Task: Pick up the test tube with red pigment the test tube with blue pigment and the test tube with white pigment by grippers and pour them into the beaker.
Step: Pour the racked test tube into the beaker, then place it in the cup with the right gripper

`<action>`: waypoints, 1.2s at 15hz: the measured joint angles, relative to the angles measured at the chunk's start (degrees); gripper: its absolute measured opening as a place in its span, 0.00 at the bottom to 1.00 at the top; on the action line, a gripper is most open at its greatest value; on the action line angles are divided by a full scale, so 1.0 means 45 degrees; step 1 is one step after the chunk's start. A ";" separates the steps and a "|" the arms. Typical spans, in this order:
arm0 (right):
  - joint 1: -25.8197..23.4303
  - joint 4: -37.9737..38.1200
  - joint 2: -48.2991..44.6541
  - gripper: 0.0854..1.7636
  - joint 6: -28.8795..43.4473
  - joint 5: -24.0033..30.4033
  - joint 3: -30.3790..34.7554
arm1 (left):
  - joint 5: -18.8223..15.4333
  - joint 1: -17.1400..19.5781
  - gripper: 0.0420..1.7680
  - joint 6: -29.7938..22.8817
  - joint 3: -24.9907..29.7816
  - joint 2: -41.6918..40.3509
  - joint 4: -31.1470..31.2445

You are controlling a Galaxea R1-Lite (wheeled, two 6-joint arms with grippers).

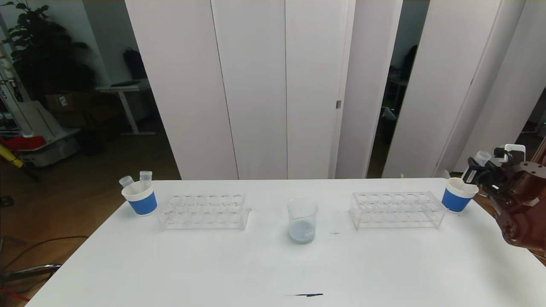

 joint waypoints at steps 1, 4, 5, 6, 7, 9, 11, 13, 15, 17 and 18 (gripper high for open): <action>0.0033 0.0011 0.0049 0.29 0.0000 -0.0041 0.0100 | 0.0000 0.0000 0.99 0.0000 0.0000 0.0000 0.0000; 0.0106 -0.0073 0.0057 0.29 -0.0008 -0.0060 0.0645 | 0.0000 0.0000 0.99 0.0005 0.0000 0.0000 0.0000; 0.0111 -0.0149 0.0057 0.29 -0.0003 -0.0060 0.0815 | 0.0000 0.0000 0.99 0.0000 0.0000 0.0000 0.0000; 0.0116 -0.0331 0.0057 0.29 -0.0003 -0.0065 0.0951 | 0.0000 0.0005 0.99 0.0005 0.0000 0.0000 0.0000; 0.0098 -0.0393 0.0049 0.29 -0.0003 -0.0060 0.1059 | 0.0000 0.0000 0.99 0.0005 0.0000 0.0000 0.0000; 0.0030 -0.0393 0.0024 0.29 -0.0008 -0.0065 0.1233 | 0.0000 0.0000 0.99 0.0005 0.0000 0.0000 0.0000; -0.0054 -0.0398 0.0014 0.29 0.0030 -0.0060 0.1325 | 0.0000 0.0000 0.99 0.0005 0.0000 0.0000 0.0000; -0.0152 -0.0344 0.0014 0.29 0.0046 -0.0054 0.1330 | 0.0000 0.0000 0.99 0.0000 0.0000 0.0000 0.0000; -0.0209 -0.0100 0.0019 0.29 0.0060 -0.0041 0.1224 | 0.0000 0.0000 0.99 0.0005 0.0000 0.0000 0.0000; -0.0219 0.0122 0.0024 0.29 0.0163 -0.0046 0.1084 | 0.0000 0.0000 0.99 0.0005 0.0000 0.0000 0.0000; -0.0225 0.0263 0.0024 0.29 0.0290 -0.0035 0.1013 | 0.0000 0.0000 0.99 0.0005 0.0000 0.0000 0.0000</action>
